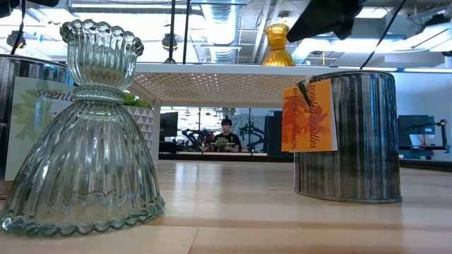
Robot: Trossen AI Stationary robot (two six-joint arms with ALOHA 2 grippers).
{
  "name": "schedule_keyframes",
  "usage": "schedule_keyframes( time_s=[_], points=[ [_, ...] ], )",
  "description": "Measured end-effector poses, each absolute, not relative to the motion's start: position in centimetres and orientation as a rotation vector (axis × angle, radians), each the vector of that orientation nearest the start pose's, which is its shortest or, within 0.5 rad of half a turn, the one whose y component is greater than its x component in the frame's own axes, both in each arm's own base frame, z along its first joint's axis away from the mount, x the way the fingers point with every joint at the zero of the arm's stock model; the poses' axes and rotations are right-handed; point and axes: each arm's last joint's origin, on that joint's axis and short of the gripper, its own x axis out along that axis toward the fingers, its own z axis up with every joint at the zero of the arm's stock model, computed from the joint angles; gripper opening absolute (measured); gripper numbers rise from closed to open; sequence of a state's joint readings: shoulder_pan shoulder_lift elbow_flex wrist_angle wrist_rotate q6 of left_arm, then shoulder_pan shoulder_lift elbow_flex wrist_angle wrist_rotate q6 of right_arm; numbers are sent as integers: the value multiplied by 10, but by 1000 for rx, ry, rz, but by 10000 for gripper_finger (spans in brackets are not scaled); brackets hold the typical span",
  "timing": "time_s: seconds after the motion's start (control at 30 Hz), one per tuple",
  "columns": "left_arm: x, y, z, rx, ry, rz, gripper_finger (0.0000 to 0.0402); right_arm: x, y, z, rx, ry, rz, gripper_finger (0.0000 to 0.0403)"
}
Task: Pick & Place candle stick holders
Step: Put the yellow glass candle holder on the shelf
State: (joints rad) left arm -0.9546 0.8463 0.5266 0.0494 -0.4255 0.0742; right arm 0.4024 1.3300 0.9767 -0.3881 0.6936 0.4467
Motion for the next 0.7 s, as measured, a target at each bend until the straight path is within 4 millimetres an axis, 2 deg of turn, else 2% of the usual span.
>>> schedule_keyframes(
  time_s=[0.13,0.43,0.7],
  points=[
    [118,-146,256,246,191,-534,8,269,84,270,44,548,-370,0],
    [118,-146,256,246,192,-533,8,297,68,247,4,606,-357,0],
    [118,-146,256,246,192,-533,8,306,56,251,23,550,-327,0]
  ],
)
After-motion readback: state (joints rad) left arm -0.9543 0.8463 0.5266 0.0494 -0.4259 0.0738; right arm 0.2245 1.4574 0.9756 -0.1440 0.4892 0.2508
